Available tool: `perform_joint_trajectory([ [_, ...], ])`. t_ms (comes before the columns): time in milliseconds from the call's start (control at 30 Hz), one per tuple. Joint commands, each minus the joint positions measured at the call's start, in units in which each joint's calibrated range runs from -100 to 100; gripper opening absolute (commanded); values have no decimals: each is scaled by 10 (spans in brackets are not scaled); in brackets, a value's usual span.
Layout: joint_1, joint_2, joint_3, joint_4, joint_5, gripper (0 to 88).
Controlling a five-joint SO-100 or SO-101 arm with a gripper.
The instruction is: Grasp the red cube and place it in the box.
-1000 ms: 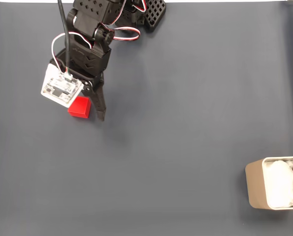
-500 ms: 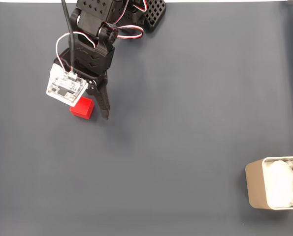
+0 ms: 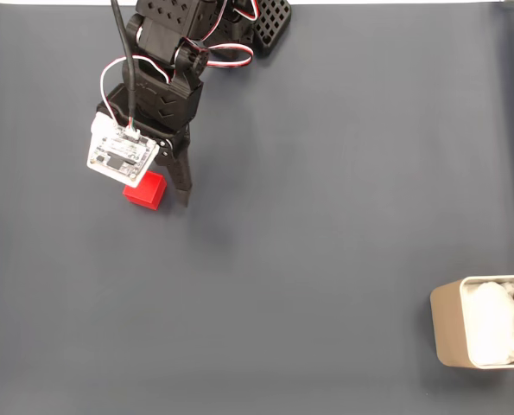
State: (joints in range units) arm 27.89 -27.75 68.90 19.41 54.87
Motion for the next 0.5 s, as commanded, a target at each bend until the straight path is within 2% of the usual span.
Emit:
perform_joint_trajectory([
  [0, -8, -19, -1, -2, 7, 223],
  [467, -10, -17, 7, -7, 30, 79],
])
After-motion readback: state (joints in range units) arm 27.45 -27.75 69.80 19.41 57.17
